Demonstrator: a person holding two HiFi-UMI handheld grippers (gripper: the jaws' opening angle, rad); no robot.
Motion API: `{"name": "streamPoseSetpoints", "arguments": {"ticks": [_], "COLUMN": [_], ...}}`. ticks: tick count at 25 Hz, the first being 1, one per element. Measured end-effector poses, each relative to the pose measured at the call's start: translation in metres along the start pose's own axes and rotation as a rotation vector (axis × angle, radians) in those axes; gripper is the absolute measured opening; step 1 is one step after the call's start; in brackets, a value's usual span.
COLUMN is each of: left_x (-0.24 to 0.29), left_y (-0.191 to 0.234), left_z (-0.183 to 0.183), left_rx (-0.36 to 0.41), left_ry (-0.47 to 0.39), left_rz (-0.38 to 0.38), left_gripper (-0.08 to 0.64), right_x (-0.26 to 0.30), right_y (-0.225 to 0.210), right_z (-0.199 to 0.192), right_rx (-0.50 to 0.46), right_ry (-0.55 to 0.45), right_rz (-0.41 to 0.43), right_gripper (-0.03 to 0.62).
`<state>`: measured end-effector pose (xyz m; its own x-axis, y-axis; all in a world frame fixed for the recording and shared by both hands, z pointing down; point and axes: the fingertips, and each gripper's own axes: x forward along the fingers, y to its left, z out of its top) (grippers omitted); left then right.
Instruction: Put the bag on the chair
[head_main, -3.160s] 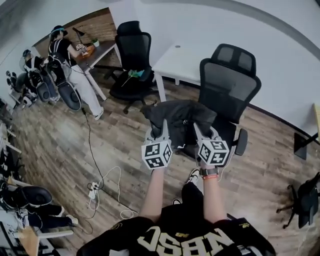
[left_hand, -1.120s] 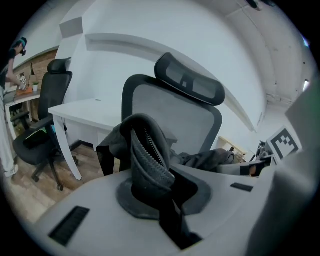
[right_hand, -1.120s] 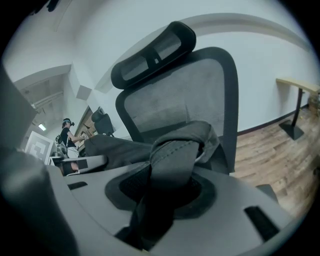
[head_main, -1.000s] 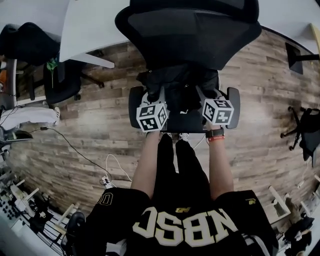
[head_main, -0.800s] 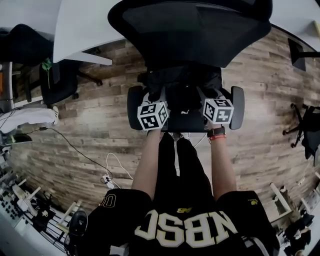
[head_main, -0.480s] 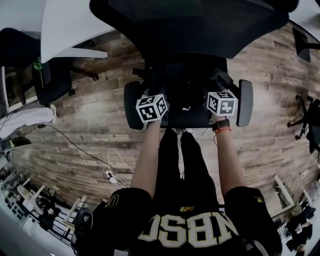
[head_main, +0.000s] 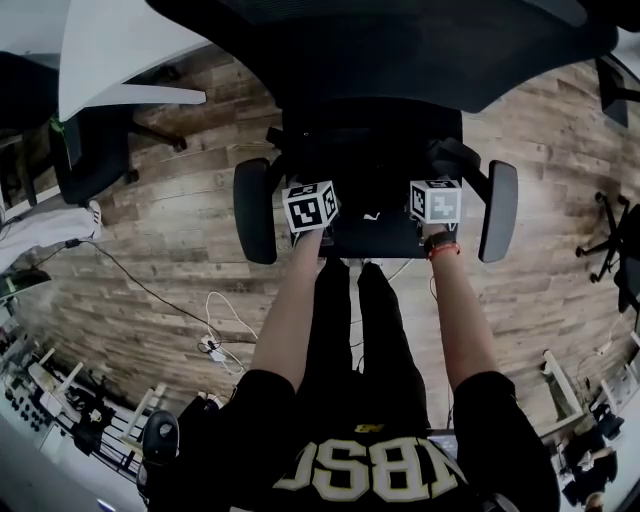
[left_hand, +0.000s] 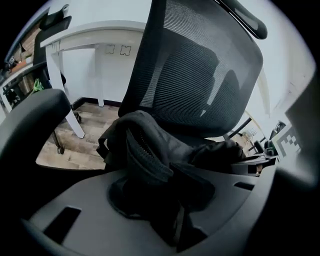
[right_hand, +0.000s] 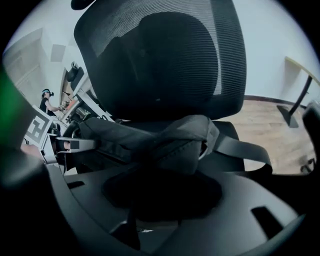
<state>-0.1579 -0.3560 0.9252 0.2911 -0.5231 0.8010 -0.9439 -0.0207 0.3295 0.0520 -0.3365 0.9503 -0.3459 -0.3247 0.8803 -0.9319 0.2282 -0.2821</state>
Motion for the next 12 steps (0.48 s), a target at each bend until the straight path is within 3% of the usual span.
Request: {"name": "streamPoseSetpoints", "arguments": {"ticks": [1,4,8,12], "left_x": [0.004,0.016,0.019,0.011], "left_y": [0.004,0.013,0.003,0.001], "left_z": [-0.001,-0.007,-0.011,-0.005], "left_rx": [0.0,-0.005,-0.001,-0.051], "left_ry": [-0.001,0.021,0.014,-0.001], "left_rz": [0.008,0.026,0.006,-0.004], "left_gripper": [0.124,0.3,0.359,0.377], "right_x": [0.005,0.01,0.003,-0.005], "right_y": [-0.008,-0.022,-0.033,-0.03], "right_z": [-0.003,-0.008,-0.015,-0.011], "right_rx": [0.003,0.035,0.034,0.08], "right_ry": [0.0,0.02,0.074,0.042], "right_rz": [-0.024,-0.074,-0.123,-0.108], "right_gripper": [0.199,0.248,0.404,0.425]}}
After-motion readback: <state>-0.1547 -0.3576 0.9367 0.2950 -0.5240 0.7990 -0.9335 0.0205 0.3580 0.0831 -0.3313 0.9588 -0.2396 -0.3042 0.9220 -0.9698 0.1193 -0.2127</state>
